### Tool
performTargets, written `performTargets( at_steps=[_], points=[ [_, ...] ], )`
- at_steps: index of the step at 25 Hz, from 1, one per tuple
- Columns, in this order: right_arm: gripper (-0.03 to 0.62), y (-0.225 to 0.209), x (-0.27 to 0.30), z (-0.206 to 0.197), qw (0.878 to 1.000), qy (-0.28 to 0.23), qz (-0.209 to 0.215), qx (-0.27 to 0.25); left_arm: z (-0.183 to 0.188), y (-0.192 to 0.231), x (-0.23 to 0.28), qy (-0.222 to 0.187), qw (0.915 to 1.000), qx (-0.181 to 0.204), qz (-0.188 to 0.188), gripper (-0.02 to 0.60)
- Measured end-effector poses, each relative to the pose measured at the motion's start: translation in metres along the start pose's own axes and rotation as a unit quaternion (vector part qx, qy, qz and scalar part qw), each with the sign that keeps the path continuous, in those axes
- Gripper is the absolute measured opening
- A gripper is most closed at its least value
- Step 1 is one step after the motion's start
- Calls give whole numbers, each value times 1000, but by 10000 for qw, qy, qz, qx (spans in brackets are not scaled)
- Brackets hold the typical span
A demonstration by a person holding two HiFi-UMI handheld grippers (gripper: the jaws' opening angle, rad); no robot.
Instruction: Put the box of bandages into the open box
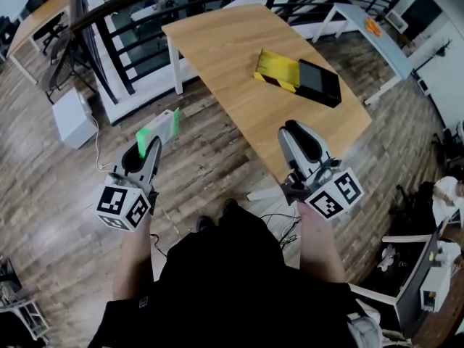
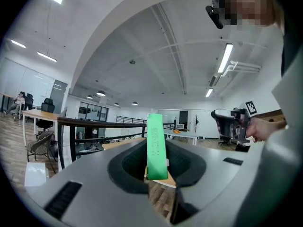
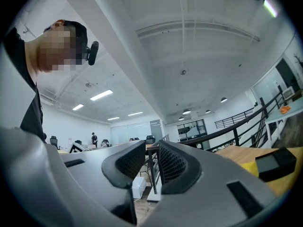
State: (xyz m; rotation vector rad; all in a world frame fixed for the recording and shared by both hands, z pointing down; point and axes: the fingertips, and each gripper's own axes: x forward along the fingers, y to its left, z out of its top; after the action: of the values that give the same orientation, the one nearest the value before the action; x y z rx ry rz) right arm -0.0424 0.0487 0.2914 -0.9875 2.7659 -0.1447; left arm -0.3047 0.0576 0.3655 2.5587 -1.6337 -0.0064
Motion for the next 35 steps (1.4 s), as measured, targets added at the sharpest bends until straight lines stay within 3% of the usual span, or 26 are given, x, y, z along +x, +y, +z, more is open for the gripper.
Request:
performTargets(
  at_steps=[8,15,25,35],
  points=[
    [86,-40,36,-11,9997,-8,144,179,-5,23,35,92,9998,-12,155,89],
    [77,-111,70,-17,9997,-43,57,250,-10,42,102,311,9993,-46,198,89],
    [76,-221,99,-13,9989,-38,-161,432,2,44,222,501,9987,38,-81,89],
    [72,-291,86,0,9975,-250,-379,540,14,12,310,575,9970,195,-483,89]
  ],
)
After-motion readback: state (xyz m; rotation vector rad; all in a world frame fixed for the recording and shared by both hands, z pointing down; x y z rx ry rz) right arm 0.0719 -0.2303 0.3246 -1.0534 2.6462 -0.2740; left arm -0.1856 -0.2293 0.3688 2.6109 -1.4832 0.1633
